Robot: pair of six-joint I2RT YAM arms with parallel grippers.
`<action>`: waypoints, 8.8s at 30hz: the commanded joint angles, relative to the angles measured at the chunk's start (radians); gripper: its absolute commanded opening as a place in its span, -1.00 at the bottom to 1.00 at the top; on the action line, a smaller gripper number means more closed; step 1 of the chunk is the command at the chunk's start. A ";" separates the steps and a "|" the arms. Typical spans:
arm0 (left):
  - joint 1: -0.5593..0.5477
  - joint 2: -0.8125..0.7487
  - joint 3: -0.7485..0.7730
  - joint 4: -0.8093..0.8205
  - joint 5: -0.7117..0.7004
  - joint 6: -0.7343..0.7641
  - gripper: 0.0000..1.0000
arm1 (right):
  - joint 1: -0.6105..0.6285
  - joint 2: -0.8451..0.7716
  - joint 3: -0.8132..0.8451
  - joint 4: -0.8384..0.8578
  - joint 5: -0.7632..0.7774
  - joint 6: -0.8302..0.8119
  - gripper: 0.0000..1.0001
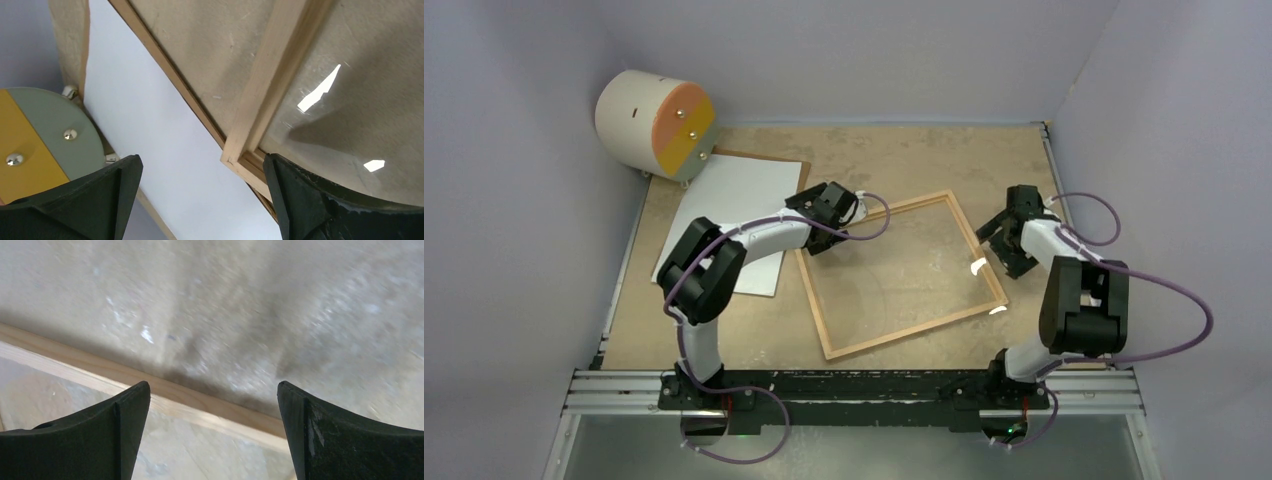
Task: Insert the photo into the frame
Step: Adjust the photo frame at the center of the board, then pick up the photo frame item from the photo frame.
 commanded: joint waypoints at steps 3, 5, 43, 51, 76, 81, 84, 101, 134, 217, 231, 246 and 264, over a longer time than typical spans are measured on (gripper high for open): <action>0.000 -0.092 -0.001 -0.060 0.108 -0.036 1.00 | -0.033 -0.177 -0.040 -0.230 -0.031 0.012 0.98; 0.002 -0.097 0.008 -0.052 0.111 -0.022 1.00 | -0.046 -0.218 -0.061 -0.262 -0.036 0.011 0.98; 0.072 0.067 0.141 -0.048 0.214 0.000 1.00 | -0.099 -0.485 -0.328 -0.145 -0.191 0.030 -0.55; 0.069 0.071 0.241 -0.123 0.254 -0.028 1.00 | -0.101 -0.513 -0.342 -0.198 -0.185 0.047 -0.20; 0.059 0.371 0.544 -0.139 0.185 -0.053 0.99 | -0.104 -0.477 -0.397 -0.014 -0.221 0.094 -0.40; 0.058 0.348 0.489 -0.162 0.229 -0.057 0.98 | -0.104 -0.444 -0.400 0.059 -0.277 0.100 -0.41; 0.057 0.324 0.447 -0.161 0.240 -0.052 0.97 | -0.104 -0.429 -0.397 0.101 -0.311 0.105 -0.40; 0.038 0.298 0.369 -0.149 0.258 -0.034 0.96 | -0.103 -0.483 -0.395 0.251 -0.450 0.114 -0.37; 0.044 0.264 0.426 -0.209 0.271 -0.029 0.96 | -0.104 -0.366 -0.622 1.048 -0.767 0.473 0.42; 0.191 0.275 0.825 -0.667 0.478 -0.195 0.96 | 0.436 -0.425 -0.335 0.864 -0.063 0.673 0.98; 0.199 0.250 0.819 -0.664 0.464 -0.198 0.96 | 0.528 -0.380 -0.228 0.588 0.076 0.809 0.98; 0.200 0.225 0.872 -0.697 0.437 -0.184 0.97 | 0.530 -0.324 -0.196 0.470 0.089 0.899 0.96; 0.168 0.039 1.198 -0.880 0.410 0.019 1.00 | 0.530 -0.315 -0.196 0.585 0.048 0.893 0.94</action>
